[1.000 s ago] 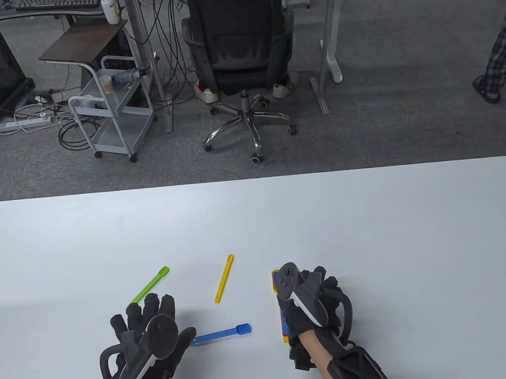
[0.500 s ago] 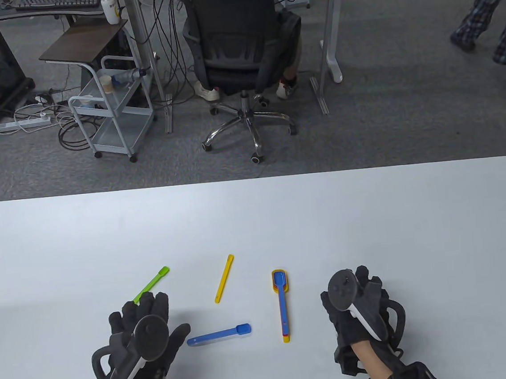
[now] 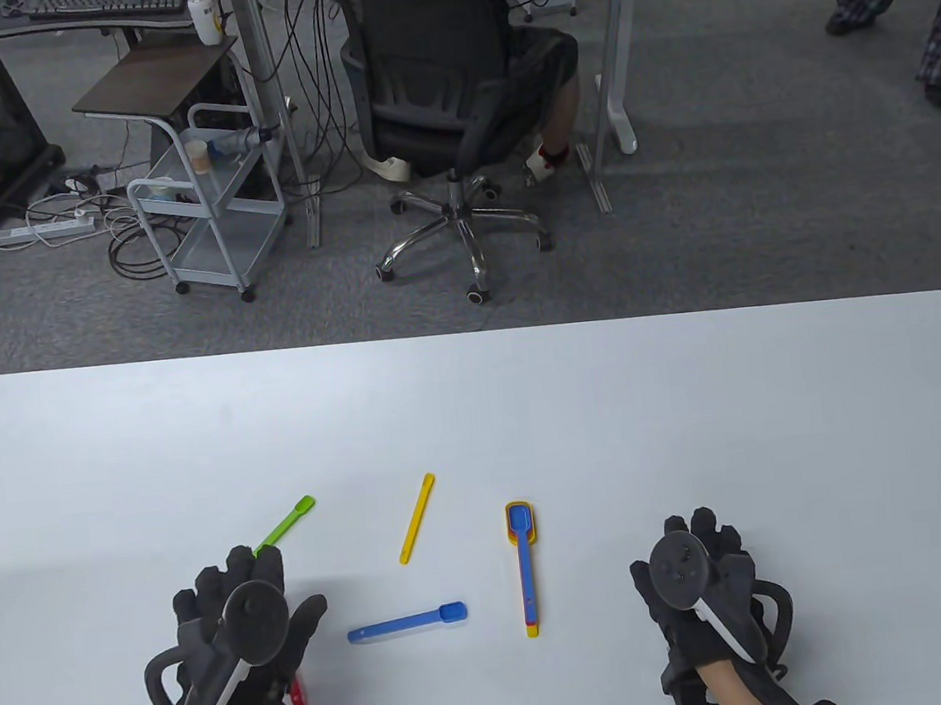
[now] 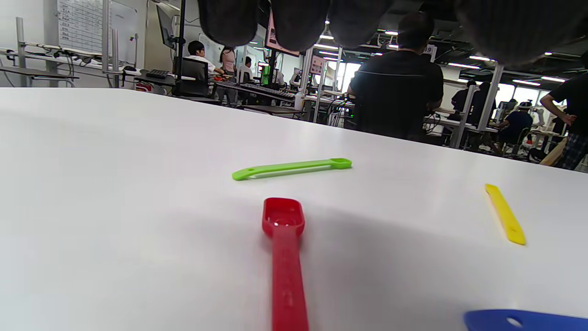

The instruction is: Nest measuring spoons

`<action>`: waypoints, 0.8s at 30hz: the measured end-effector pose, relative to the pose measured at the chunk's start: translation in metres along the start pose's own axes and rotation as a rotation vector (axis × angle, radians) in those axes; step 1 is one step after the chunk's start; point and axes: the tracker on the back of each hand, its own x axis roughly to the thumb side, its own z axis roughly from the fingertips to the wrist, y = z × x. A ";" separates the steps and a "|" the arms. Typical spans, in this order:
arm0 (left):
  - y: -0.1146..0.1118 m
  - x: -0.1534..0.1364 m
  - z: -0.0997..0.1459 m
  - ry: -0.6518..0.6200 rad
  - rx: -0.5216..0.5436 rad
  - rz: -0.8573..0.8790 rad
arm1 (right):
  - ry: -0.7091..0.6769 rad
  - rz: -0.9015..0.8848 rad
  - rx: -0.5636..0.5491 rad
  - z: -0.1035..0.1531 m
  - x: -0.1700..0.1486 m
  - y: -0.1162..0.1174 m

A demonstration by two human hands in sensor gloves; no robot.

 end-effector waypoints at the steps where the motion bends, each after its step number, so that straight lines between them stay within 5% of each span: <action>1: 0.000 -0.001 0.000 0.012 -0.003 -0.003 | 0.000 -0.005 -0.003 0.000 0.000 0.000; 15: 0.003 0.000 -0.010 0.085 -0.027 -0.030 | -0.033 -0.003 0.007 0.007 -0.001 0.002; 24: -0.008 0.020 -0.004 0.077 -0.024 -0.218 | -0.044 0.063 -0.038 0.006 0.002 0.002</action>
